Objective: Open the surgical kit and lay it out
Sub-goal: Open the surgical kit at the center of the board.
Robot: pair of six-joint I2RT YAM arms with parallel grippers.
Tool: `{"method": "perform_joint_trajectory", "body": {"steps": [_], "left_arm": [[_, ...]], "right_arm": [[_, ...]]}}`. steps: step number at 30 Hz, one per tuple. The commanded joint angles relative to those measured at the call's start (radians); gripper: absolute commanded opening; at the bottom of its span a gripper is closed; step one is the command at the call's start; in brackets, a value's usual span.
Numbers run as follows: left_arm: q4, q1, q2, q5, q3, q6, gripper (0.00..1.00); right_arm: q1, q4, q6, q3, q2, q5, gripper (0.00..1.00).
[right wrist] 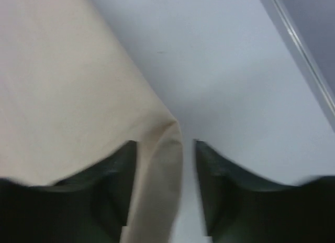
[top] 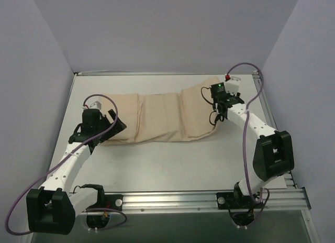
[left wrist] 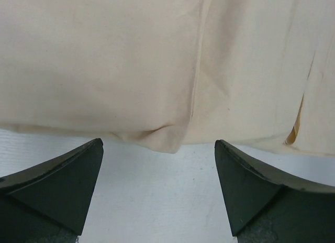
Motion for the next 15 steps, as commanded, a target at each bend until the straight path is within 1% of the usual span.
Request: {"method": "perform_joint_trajectory", "body": {"steps": [1, 4, 6, 8, 9, 10, 11, 12, 13, 14, 15], "left_arm": [[0.032, -0.042, 0.064, 0.008, 0.069, 0.021, 0.96], [0.011, -0.084, 0.11, -0.029, 0.115, 0.027, 0.94], [0.006, -0.093, 0.139, -0.041, 0.145, 0.031, 0.94], [0.0, -0.107, 0.156, -0.049, 0.172, 0.034, 0.94], [-0.009, -0.11, 0.17, -0.054, 0.178, 0.035, 0.94], [-0.013, -0.115, 0.175, -0.055, 0.183, 0.035, 0.94], [-0.013, -0.124, 0.175, -0.057, 0.183, 0.035, 0.94], [-0.008, -0.128, 0.173, -0.055, 0.179, 0.034, 0.94], [-0.005, -0.133, 0.168, -0.057, 0.175, 0.026, 0.94], [-0.002, -0.138, 0.167, -0.057, 0.172, 0.024, 0.94], [0.006, -0.148, 0.162, -0.057, 0.163, 0.02, 0.94]], "right_arm": [[-0.082, 0.009, -0.007, -0.027, -0.051, -0.053, 0.57], [-0.088, 0.037, -0.03, -0.053, -0.077, -0.097, 0.84], [-0.079, 0.083, -0.046, -0.072, -0.096, -0.22, 0.85], [-0.055, 0.11, -0.081, -0.085, -0.105, -0.28, 0.84], [-0.012, 0.132, -0.089, -0.092, -0.108, -0.306, 0.82], [0.005, 0.146, -0.11, -0.108, -0.11, -0.329, 0.77], [0.02, 0.155, -0.113, -0.114, -0.097, -0.355, 0.75], [0.03, 0.158, -0.109, -0.116, -0.084, -0.427, 0.71], [0.039, 0.158, -0.099, -0.122, -0.067, -0.462, 0.6], [0.05, 0.166, -0.092, -0.129, -0.042, -0.488, 0.56], [0.065, 0.173, -0.086, -0.137, -0.033, -0.493, 0.55]]}}
